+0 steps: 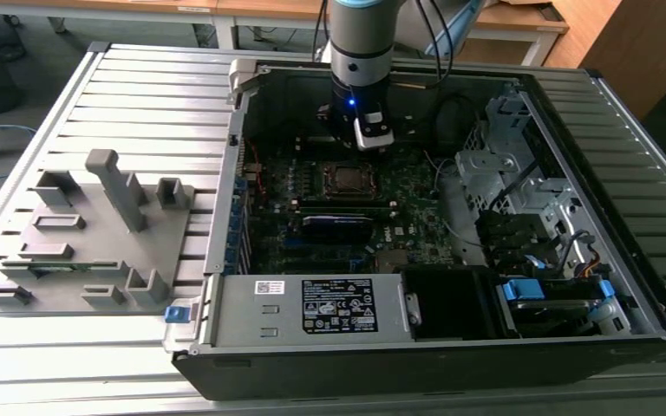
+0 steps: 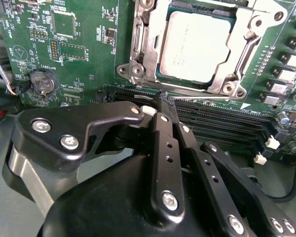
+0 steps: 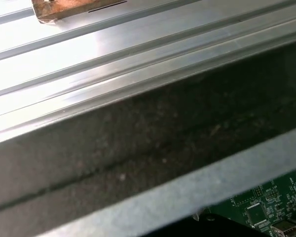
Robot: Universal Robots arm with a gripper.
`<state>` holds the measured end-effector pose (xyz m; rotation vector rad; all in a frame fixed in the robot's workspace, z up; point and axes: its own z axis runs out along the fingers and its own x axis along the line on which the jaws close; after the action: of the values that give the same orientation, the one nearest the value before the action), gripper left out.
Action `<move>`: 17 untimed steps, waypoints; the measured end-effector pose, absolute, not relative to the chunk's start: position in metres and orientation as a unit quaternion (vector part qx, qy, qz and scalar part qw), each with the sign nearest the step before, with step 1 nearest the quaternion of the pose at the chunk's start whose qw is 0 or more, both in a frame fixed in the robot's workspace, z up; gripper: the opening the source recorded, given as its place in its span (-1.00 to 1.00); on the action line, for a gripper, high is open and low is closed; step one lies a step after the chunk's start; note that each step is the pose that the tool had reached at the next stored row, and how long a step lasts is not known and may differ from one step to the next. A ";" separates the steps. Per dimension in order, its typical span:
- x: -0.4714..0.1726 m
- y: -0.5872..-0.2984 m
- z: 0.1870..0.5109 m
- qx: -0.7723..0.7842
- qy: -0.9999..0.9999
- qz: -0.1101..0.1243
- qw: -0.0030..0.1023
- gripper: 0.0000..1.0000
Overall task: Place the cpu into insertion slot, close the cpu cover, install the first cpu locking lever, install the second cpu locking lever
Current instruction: 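Install the first cpu locking lever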
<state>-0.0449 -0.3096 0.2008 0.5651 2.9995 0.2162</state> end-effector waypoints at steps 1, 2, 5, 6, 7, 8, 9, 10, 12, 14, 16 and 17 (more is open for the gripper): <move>-0.045 -0.309 0.201 0.186 0.979 0.071 0.041 -0.79; -0.045 -0.309 0.201 0.187 0.979 0.071 0.041 -0.79; -0.045 -0.308 0.201 0.189 0.978 0.070 0.041 -0.79; -0.045 -0.308 0.201 0.190 0.978 0.070 0.041 -0.79; -0.045 -0.308 0.201 0.191 0.978 0.070 0.041 -0.79; -0.045 -0.308 0.201 0.192 0.978 0.070 0.041 -0.79; -0.045 -0.308 0.200 0.192 0.978 0.070 0.041 -0.79; -0.045 -0.308 0.200 0.192 0.978 0.070 0.042 -0.79; -0.045 -0.308 0.200 0.192 0.978 0.071 0.044 -0.79; -0.045 -0.308 0.200 0.192 0.978 0.071 0.046 -0.79; -0.045 -0.308 0.200 0.191 0.978 0.071 0.047 -0.79; -0.045 -0.308 0.200 0.191 0.978 0.071 0.047 -0.79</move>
<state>-0.0449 -0.3078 0.1999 0.5840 2.9837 0.2179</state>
